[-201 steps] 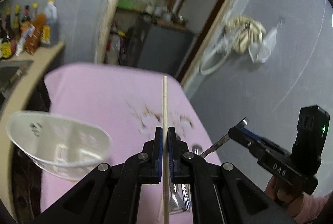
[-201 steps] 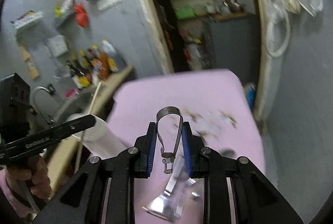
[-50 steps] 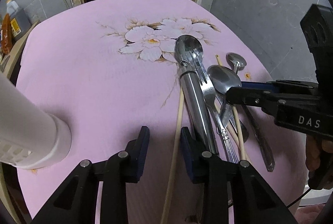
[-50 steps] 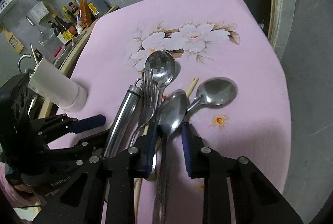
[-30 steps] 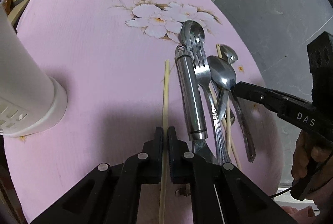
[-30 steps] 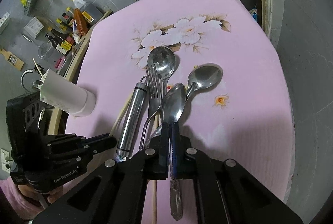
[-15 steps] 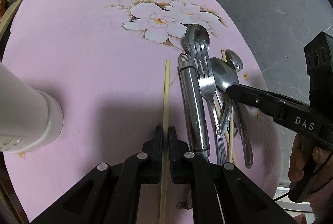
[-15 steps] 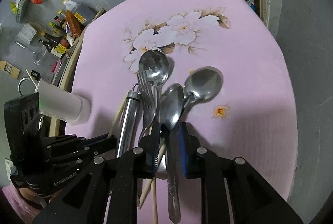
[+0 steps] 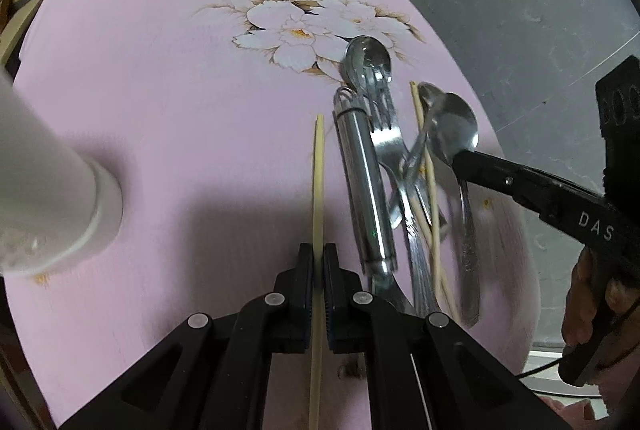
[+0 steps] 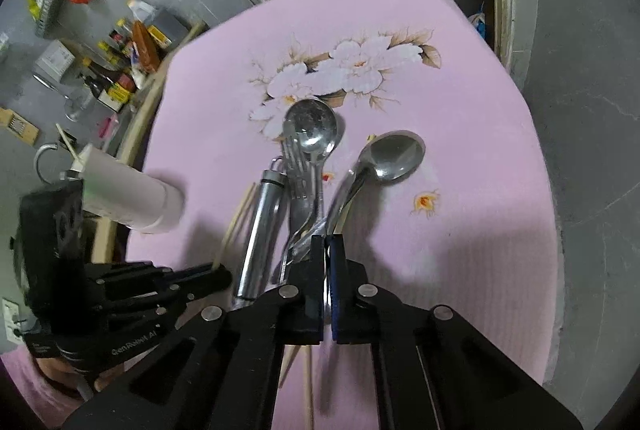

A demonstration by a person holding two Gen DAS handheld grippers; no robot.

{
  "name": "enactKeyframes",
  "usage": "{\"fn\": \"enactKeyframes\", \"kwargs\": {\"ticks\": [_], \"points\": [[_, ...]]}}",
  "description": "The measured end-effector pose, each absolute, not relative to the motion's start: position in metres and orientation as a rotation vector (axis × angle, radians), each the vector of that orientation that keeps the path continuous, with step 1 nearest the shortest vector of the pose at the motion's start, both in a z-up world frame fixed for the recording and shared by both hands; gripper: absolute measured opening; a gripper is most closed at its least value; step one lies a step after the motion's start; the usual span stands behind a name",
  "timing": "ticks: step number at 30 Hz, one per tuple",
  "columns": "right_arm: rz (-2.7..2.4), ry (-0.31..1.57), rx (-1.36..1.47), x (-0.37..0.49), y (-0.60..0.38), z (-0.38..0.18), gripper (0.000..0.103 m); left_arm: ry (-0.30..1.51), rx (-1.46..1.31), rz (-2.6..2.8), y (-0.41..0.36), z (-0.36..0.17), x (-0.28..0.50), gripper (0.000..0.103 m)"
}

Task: Organize utensils
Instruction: 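Carry the chopstick and knife to the caddy and drop them in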

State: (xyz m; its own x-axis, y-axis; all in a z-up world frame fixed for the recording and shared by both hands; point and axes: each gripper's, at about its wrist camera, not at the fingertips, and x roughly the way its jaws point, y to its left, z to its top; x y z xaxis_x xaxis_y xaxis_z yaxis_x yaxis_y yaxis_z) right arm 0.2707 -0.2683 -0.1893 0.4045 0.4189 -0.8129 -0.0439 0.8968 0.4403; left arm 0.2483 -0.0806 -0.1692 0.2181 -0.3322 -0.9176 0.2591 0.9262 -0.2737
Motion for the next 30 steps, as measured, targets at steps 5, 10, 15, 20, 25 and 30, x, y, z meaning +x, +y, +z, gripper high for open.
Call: {"fn": "enactKeyframes", "kwargs": {"ticks": [5,10,15,20,25,30], "points": [[0.315,1.054,0.410,0.255,-0.274,-0.178,0.002,1.202,-0.117,-0.468,-0.074,-0.158,0.225,0.005],[0.323,0.949,0.402,0.237,-0.273,-0.154,0.002,1.096,-0.154,-0.505,-0.066,-0.135,0.206,0.005],[0.347,0.811,0.354,0.222,-0.263,-0.113,0.002,0.949,-0.166,-0.516,-0.054,-0.092,0.196,0.005],[0.399,0.655,0.312,0.216,-0.243,-0.063,0.002,0.853,-0.204,-0.485,-0.031,-0.054,0.201,0.005],[0.470,0.517,0.276,0.219,-0.210,-0.019,0.002,0.772,-0.242,-0.437,0.006,-0.015,0.212,0.005],[0.555,0.376,0.246,0.226,-0.166,0.025,0.002,0.705,-0.288,-0.382,0.058,0.016,0.217,0.005]]}}
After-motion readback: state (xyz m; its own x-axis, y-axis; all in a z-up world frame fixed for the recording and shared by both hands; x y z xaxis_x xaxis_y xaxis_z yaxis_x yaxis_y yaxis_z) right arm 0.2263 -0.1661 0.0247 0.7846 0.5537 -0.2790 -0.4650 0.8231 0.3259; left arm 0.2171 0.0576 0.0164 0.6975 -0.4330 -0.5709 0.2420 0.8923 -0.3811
